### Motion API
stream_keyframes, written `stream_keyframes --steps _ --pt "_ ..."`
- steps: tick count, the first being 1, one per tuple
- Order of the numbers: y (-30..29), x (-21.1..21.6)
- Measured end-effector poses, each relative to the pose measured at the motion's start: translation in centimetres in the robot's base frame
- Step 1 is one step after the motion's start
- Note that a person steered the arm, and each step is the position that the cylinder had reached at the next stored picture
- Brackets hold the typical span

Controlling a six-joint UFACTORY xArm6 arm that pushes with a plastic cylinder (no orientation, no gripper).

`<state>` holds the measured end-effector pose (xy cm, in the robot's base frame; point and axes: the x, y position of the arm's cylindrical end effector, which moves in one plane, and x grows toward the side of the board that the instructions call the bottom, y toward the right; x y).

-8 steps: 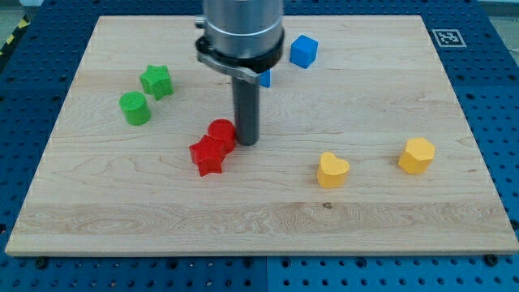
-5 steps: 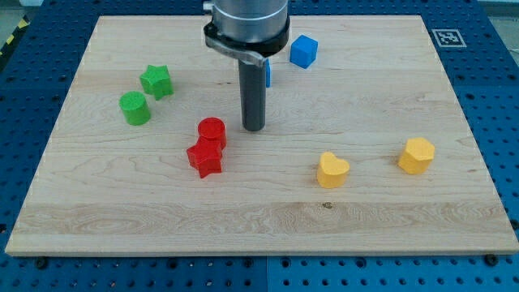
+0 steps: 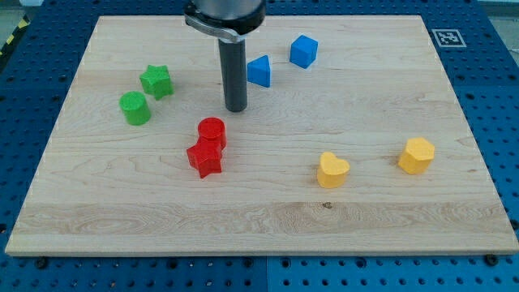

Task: Push your arm towards the green circle

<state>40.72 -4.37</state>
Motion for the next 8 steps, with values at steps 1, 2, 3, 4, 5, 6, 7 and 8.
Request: stream_keyframes --steps 1,2,3,4,5,6,7,8 --pt "0.0 0.0" --pt "-0.1 0.0" --pt "-0.8 0.0" --pt "-0.9 0.0" --pt "-1.3 0.0" --pt "-3.0 0.0" --pt "-6.0 -0.1" --pt "-6.6 -0.5"
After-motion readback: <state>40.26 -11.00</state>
